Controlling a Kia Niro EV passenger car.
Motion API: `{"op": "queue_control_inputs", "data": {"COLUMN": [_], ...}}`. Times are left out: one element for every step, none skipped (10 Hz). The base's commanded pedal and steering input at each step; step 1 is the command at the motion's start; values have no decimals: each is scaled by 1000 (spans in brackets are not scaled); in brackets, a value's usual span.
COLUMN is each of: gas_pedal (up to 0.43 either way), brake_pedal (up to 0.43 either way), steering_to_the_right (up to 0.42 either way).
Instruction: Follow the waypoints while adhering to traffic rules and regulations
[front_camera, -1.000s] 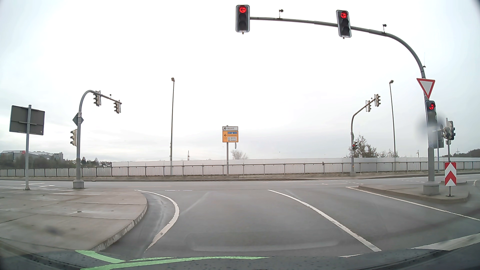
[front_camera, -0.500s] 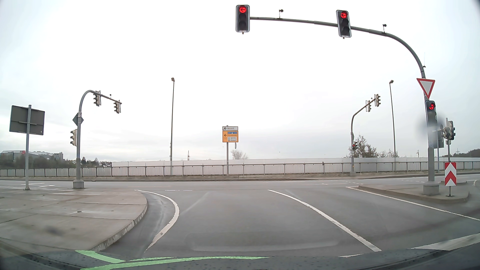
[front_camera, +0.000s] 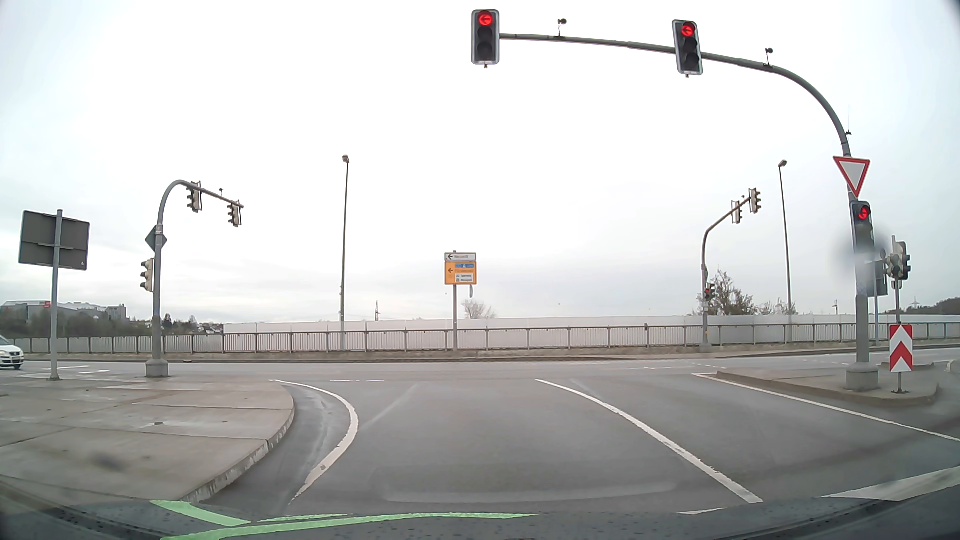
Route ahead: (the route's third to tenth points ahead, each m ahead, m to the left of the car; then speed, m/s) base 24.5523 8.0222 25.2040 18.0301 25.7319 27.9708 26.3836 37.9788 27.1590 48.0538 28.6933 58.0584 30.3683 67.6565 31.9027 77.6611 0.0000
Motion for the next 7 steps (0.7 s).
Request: {"op": "queue_control_inputs", "data": {"gas_pedal": [0, 0, 0, 0, 0, 0, 0], "brake_pedal": [354, 354, 354, 354, 354, 354, 354], "steering_to_the_right": [-16, -16, -16, -16, -16, -16, -16]}}
